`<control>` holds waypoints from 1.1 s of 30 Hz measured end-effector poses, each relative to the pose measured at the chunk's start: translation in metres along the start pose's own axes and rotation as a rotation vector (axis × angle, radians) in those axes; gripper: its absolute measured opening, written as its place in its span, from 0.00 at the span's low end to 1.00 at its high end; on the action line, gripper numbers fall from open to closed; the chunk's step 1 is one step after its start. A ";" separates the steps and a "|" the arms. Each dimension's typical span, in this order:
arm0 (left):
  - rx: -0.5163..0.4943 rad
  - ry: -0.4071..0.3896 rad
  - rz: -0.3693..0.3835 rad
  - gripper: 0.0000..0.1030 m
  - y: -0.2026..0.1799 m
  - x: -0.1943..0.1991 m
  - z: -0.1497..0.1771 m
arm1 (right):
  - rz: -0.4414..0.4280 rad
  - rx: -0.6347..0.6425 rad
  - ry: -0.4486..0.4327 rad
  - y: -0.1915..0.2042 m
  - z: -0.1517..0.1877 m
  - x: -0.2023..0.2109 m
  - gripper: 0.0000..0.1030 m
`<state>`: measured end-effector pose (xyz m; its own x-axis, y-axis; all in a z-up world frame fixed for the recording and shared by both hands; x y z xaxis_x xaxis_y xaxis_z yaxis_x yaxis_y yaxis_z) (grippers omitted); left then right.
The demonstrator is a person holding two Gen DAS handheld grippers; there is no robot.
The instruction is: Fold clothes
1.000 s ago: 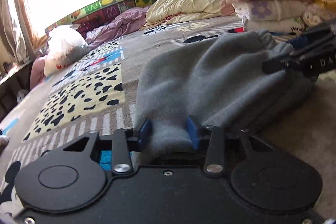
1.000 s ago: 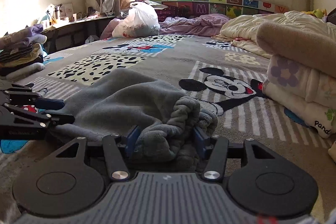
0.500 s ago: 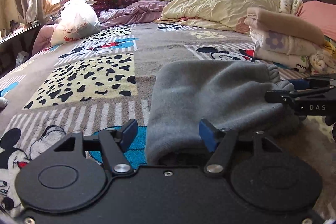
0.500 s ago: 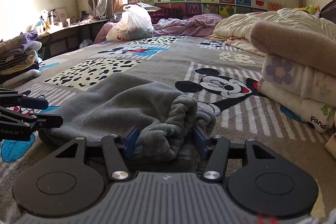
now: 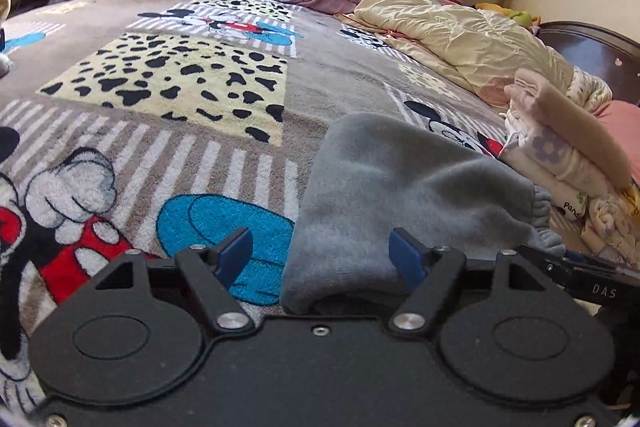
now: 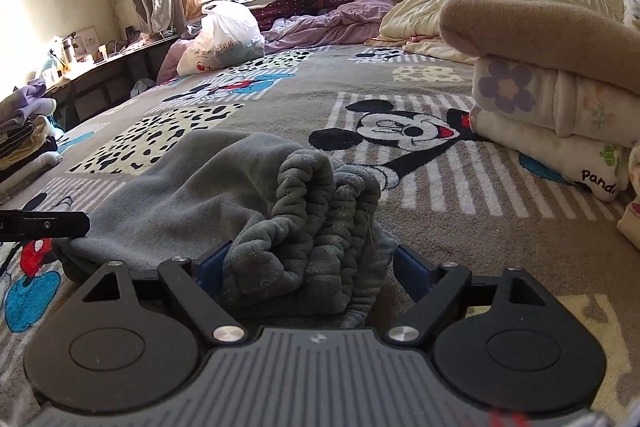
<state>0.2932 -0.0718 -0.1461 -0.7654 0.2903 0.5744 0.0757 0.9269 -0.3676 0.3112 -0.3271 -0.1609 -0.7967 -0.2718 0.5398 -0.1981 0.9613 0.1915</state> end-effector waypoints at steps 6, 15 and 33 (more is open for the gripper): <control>0.148 0.046 0.087 0.75 0.009 -0.023 -0.001 | -0.096 -0.180 0.072 -0.012 0.007 -0.010 0.84; 0.239 0.101 0.225 0.72 -0.002 -0.034 0.000 | -0.178 -0.287 0.094 -0.009 0.012 -0.017 0.85; 0.178 0.032 0.282 0.34 -0.094 0.019 -0.041 | -0.303 -0.499 -0.129 -0.026 -0.016 0.042 0.51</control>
<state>0.2978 -0.1435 -0.0710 -0.7094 0.5396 0.4534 0.1666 0.7535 -0.6360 0.2919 -0.3640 -0.1306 -0.8158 -0.4928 0.3027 -0.1604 0.6956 0.7003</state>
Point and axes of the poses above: each gripper's, at about its wrist camera, not at the fingertips, and x roughly against the way its jaws point, y to its left, z to its underside, the point moved 10 cm from there along -x, roughly the way its jaws point, and after that the axes turned 3 degrees about z, right-handed, at the moved point
